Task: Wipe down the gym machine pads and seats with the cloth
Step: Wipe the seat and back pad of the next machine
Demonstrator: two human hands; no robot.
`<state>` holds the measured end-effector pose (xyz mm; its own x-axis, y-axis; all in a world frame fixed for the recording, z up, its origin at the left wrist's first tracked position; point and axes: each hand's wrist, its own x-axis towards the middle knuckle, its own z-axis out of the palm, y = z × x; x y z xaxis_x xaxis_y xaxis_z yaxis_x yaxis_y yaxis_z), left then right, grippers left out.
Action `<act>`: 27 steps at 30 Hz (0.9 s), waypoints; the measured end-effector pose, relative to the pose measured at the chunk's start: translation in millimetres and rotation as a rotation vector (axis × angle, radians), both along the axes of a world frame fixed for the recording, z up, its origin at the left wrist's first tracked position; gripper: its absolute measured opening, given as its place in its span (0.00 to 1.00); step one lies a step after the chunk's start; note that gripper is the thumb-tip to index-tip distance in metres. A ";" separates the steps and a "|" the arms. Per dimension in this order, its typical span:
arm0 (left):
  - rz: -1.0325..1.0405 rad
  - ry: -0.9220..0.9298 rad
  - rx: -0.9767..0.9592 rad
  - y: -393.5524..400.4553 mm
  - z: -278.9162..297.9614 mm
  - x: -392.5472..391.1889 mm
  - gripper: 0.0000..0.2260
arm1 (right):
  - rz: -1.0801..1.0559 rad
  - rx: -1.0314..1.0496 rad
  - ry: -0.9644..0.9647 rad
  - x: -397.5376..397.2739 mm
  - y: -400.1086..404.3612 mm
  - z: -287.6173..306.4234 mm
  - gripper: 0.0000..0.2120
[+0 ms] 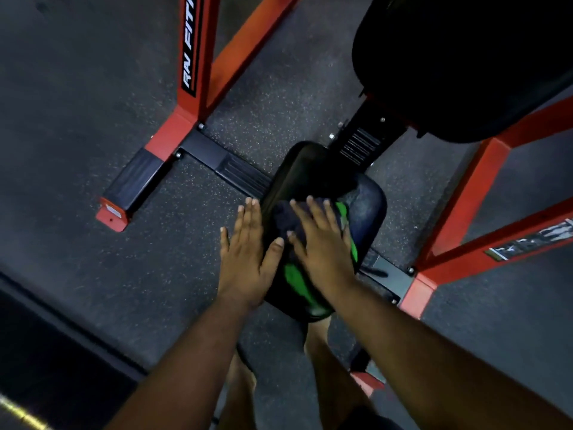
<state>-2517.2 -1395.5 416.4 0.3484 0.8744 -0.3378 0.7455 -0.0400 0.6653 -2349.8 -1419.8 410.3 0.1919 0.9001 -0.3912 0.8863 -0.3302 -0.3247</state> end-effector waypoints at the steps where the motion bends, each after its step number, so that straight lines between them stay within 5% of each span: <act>1: -0.005 -0.006 0.011 -0.4 -0.6 -0.5 0.34 | -0.046 -0.009 -0.023 12.2 29.2 -12.2 0.29; 7: -0.007 0.011 0.064 -1.4 -8.9 1.0 0.33 | -0.247 -0.048 -0.041 44.0 161.0 -59.6 0.26; 13: 0.375 -0.247 -0.091 1.4 0.0 -1.0 0.36 | 0.123 0.062 -0.019 -17.9 98.9 -25.5 0.22; 16: 0.504 -0.238 -0.186 10.7 9.8 -12.8 0.38 | 0.257 0.093 0.031 -45.7 50.6 0.2 0.23; 23: 0.265 -0.147 -0.240 -1.9 19.6 -31.3 0.37 | 0.440 0.145 0.012 -30.1 -37.4 11.7 0.37; 27: 0.061 0.060 -0.234 -20.9 31.4 -25.9 0.33 | 0.502 0.179 -0.012 7.2 -83.9 14.7 0.32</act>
